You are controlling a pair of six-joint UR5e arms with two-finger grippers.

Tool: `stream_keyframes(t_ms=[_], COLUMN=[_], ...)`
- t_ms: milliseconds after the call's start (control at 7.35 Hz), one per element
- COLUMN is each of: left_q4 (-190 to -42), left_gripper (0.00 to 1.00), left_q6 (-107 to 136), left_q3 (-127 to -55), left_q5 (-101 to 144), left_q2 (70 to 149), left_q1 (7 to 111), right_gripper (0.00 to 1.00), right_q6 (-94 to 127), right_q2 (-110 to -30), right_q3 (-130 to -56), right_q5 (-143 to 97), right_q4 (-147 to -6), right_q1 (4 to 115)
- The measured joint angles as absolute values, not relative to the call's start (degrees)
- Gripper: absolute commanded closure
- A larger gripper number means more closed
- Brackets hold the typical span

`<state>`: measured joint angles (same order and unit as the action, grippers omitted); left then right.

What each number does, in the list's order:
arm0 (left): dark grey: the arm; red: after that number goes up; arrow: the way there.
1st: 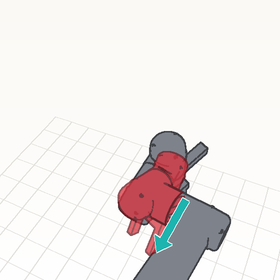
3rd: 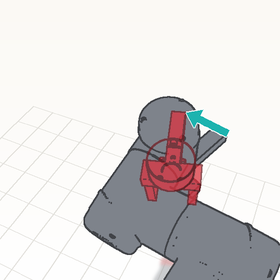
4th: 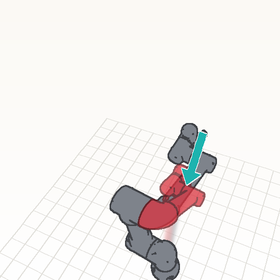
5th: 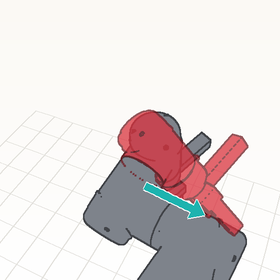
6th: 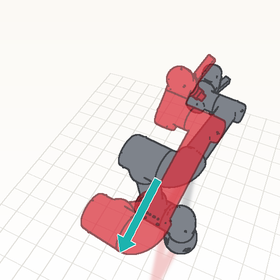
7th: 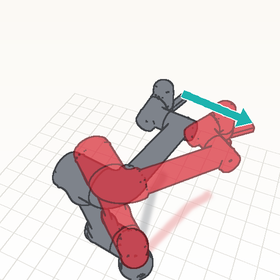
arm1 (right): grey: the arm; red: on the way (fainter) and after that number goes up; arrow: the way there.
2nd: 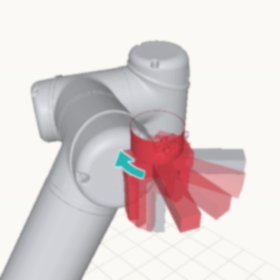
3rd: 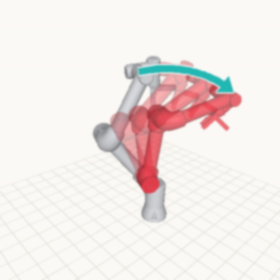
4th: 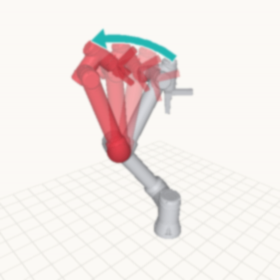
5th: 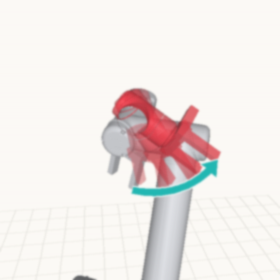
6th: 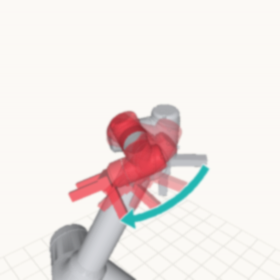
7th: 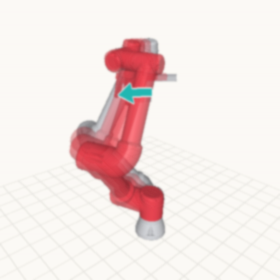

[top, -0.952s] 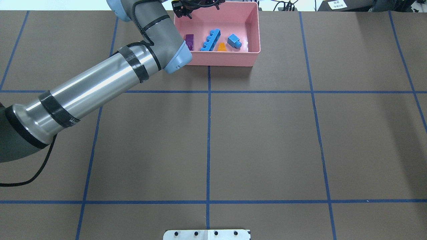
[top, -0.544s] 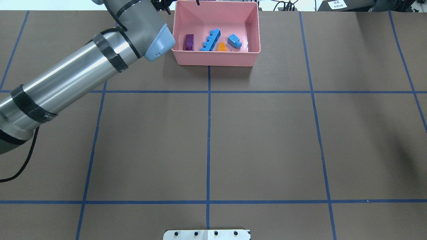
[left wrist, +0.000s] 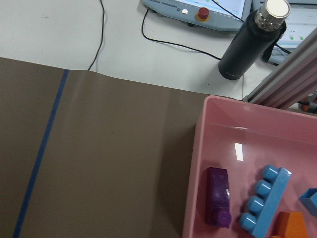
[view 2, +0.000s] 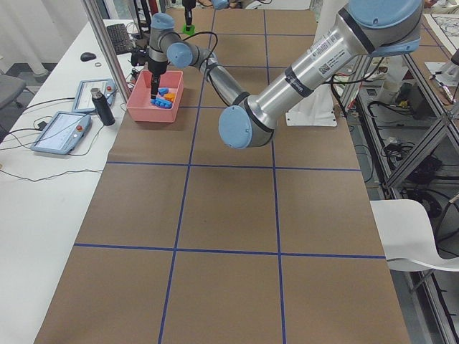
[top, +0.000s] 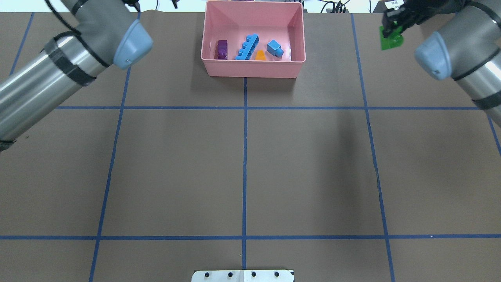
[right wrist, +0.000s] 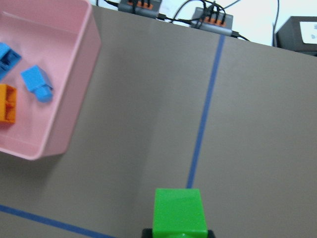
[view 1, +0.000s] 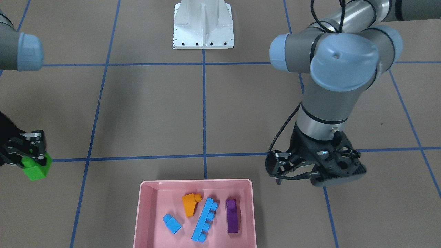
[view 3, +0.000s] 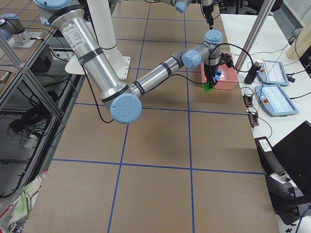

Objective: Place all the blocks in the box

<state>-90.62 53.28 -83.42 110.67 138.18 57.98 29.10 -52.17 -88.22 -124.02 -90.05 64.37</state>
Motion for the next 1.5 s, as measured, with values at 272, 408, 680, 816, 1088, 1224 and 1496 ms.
stream_keyframes(t_ms=[272, 408, 680, 816, 1088, 1224, 1496], left_q4=[-89.8, -89.8, -89.9, -89.9, -89.8, -89.8, -89.9], left_gripper=[0.0, 0.0, 0.0, 0.0, 0.0, 0.0, 0.0], left_q6=[42.1, 37.3, 31.2, 30.4, 30.5, 30.9, 31.1], left_q3=[-93.2, -96.6, -102.0, -104.1, -105.6, -105.5, -105.2], left_q5=[109.7, 109.1, 107.9, 107.8, 107.0, 105.9, 105.0], left_q2=[125.6, 120.2, 111.5, 109.2, 107.2, 106.7, 106.4], left_q1=[60.2, 60.9, 61.6, 61.7, 61.8, 61.6, 61.5], right_gripper=[1.0, 1.0, 1.0, 0.39, 0.0, 0.0, 0.0], right_q6=[33.2, 36.0, 44.2, 46.0, 47.0, 47.0, 46.8], right_q2=[-41.5, -38.4, -35.0, -33.5, -32.1, -32.0, -34.2], right_q3=[-77.4, -72.2, -65.2, -62.7, -60.6, -60.5, -63.4], right_q5=[-122.2, -120.4, -113.7, -111.6, -110.3, -110.3, -107.4], right_q4=[-86.9, -82.0, -72.5, -70.8, -70.1, -70.0, -69.9], right_q1=[61.4, 59.9, 55.8, 54.2, 52.6, 52.1, 50.2])
